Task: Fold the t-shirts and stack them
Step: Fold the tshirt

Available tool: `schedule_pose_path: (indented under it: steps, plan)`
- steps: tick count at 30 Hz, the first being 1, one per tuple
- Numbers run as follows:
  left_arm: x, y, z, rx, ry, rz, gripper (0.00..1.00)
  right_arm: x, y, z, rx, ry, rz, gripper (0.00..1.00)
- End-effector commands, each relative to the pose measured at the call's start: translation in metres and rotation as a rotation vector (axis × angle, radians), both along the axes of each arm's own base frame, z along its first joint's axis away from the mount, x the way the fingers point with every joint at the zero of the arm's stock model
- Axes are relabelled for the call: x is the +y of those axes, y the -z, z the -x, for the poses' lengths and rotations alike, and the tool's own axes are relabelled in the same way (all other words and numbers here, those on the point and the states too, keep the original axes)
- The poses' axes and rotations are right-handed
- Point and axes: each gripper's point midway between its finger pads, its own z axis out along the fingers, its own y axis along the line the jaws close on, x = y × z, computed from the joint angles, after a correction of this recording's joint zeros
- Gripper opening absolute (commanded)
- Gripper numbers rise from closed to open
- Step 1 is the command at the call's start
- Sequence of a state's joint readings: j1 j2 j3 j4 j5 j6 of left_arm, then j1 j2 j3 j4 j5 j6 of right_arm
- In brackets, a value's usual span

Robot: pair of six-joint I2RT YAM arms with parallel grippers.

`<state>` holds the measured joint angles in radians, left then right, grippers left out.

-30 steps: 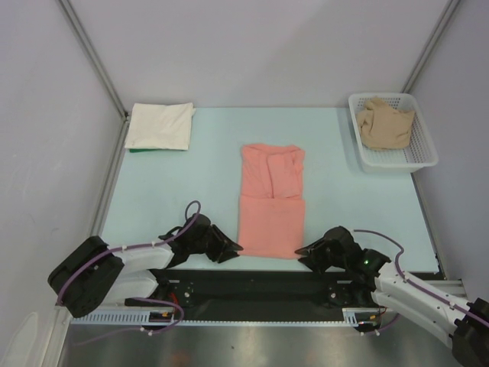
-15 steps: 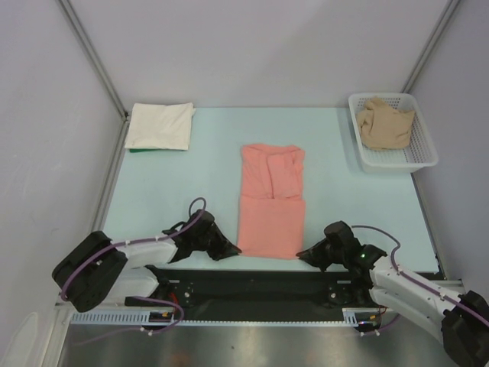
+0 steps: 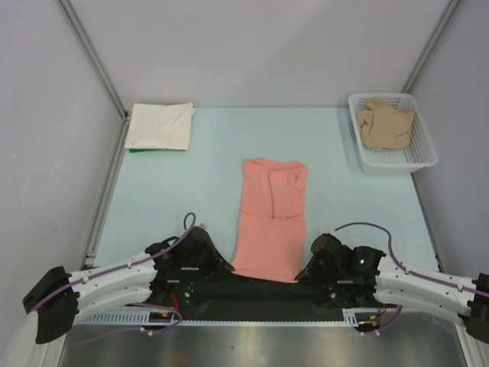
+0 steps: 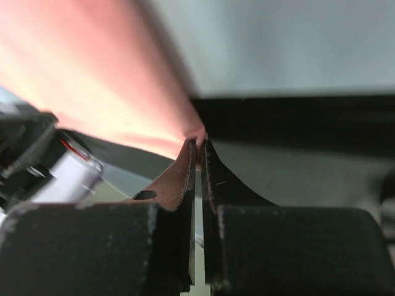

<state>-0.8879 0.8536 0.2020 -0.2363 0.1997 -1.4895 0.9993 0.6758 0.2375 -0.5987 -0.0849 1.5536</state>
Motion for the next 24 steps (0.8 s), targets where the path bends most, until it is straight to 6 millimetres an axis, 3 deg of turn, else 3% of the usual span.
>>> schedule_pose_path:
  steps: [1, 3, 4, 5, 6, 7, 9, 10, 11, 12, 13, 14, 15, 16, 17, 18, 19, 20, 21, 22, 23, 24]
  plan:
    - [0.013, 0.009, 0.009, 0.028, -0.05, -0.073, 0.0, -0.008, -0.009, 0.009, 0.003, -0.016, 0.108, 0.0]
    - [0.014, 0.003, 0.008, 0.004, -0.032, -0.099, 0.0, -0.003, -0.019, 0.004, -0.044, -0.037, 0.12, 0.0]
    - [0.009, -0.013, -0.003, -0.063, -0.021, -0.101, 0.01, -0.005, -0.022, -0.003, -0.067, -0.035, 0.15, 0.0]
    - [0.016, -0.013, -0.004, -0.066, -0.012, -0.159, 0.0, -0.004, -0.041, -0.016, -0.107, -0.045, 0.155, 0.0]
    - [0.008, -0.037, -0.016, -0.135, 0.01, -0.153, 0.0, -0.005, -0.049, -0.024, -0.128, -0.044, 0.159, 0.0]
    - [0.01, -0.043, -0.029, -0.172, -0.008, -0.18, 0.0, -0.005, -0.056, -0.032, -0.126, -0.043, 0.152, 0.0]
    - [0.007, -0.051, -0.046, -0.187, 0.006, -0.215, 0.0, -0.012, -0.08, -0.068, -0.186, -0.001, 0.115, 0.0]
    - [-0.002, -0.069, -0.062, -0.244, 0.034, -0.205, 0.0, -0.012, -0.087, -0.076, -0.182, -0.006, 0.078, 0.0]
    - [-0.002, -0.067, -0.076, -0.215, 0.032, -0.227, 0.0, -0.014, -0.088, -0.088, -0.212, -0.063, 0.084, 0.0]
    - [-0.01, -0.09, -0.096, -0.277, 0.052, -0.223, 0.0, -0.027, -0.1, -0.117, -0.225, 0.016, 0.076, 0.0]
    - [-0.009, -0.098, -0.113, -0.299, 0.037, -0.241, 0.0, -0.025, -0.104, -0.125, -0.216, -0.006, 0.044, 0.0]
    - [-0.013, -0.107, -0.126, -0.321, 0.044, -0.237, 0.0, -0.029, -0.098, -0.137, -0.177, -0.019, 0.061, 0.0]
    - [-0.018, -0.1, -0.139, -0.301, 0.059, -0.271, 0.0, -0.03, -0.113, -0.154, -0.222, -0.05, 0.06, 0.0]
    - [-0.024, -0.125, -0.165, -0.361, 0.052, -0.256, 0.0, -0.033, -0.12, -0.169, -0.242, -0.048, 0.048, 0.0]
    - [-0.026, -0.127, -0.176, -0.358, 0.058, -0.265, 0.0, -0.033, -0.121, -0.179, -0.236, -0.055, 0.048, 0.0]
    - [-0.034, -0.146, -0.194, -0.405, 0.058, -0.254, 0.0, -0.034, -0.116, -0.19, -0.218, -0.077, 0.063, 0.0]
    - [-0.033, -0.135, -0.209, -0.374, 0.05, -0.283, 0.0, -0.034, -0.133, -0.211, -0.265, -0.07, 0.06, 0.0]
    - [-0.034, -0.135, -0.218, -0.373, 0.045, -0.287, 0.0, -0.033, -0.137, -0.221, -0.278, -0.076, 0.055, 0.0]
    - [-0.036, -0.145, -0.23, -0.39, 0.033, -0.274, 0.0, -0.031, -0.129, -0.231, -0.251, -0.084, 0.053, 0.0]
    - [-0.034, -0.133, -0.241, -0.36, 0.019, -0.291, 0.0, -0.03, -0.138, -0.245, -0.275, -0.092, 0.038, 0.0]
    - [-0.034, -0.134, -0.248, -0.363, 0.008, -0.283, 0.0, -0.031, -0.139, -0.253, -0.274, -0.094, 0.034, 0.0]
    - [-0.038, -0.136, -0.255, -0.363, 0.006, -0.263, 0.0, -0.029, -0.128, -0.26, -0.241, -0.101, 0.03, 0.0]
